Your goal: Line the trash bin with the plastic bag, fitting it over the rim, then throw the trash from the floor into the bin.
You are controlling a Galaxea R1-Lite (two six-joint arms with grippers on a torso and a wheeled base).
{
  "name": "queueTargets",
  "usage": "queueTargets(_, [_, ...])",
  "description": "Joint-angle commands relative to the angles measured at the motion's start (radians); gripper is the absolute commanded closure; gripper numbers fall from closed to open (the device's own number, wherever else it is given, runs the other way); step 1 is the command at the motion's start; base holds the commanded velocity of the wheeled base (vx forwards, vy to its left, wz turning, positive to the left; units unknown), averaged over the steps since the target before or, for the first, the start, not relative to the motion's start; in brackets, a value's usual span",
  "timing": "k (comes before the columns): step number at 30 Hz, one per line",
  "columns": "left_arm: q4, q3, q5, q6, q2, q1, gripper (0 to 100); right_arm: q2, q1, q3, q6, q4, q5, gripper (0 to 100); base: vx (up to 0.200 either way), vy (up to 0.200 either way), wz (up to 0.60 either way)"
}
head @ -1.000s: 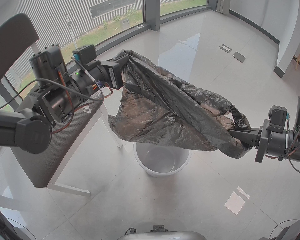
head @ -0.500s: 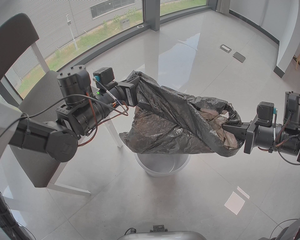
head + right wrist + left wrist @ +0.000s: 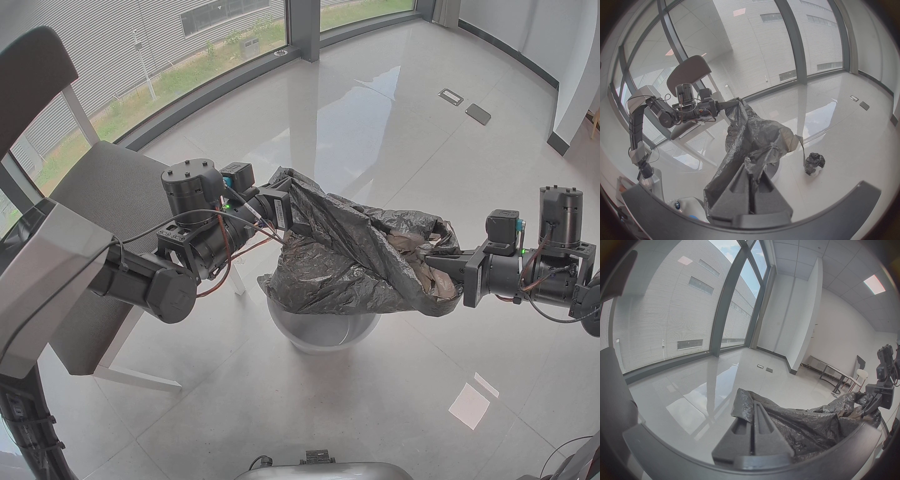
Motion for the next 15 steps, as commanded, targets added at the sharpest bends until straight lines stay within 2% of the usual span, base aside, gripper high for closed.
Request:
queueTargets(1, [0.001,-0.024,0.0,0.0,0.044,0.005,100,0.062,0.003,-0.019,0.001,-0.001,0.001,100,0.0,0.0,0.0])
queueTargets(10, [0.006,-0.004,0.003,0.009,0.034,-0.006,100,0.145,0.026,-0.017,0.002,-0.044,0.004,100,0.0,0.0,0.0])
queueTargets(15, [0.03,-0.041,0.001,0.009,0.069,-0.022,100,0.156,0.017,-0.006,-0.005,-0.047,0.001,100,0.0,0.0,0.0])
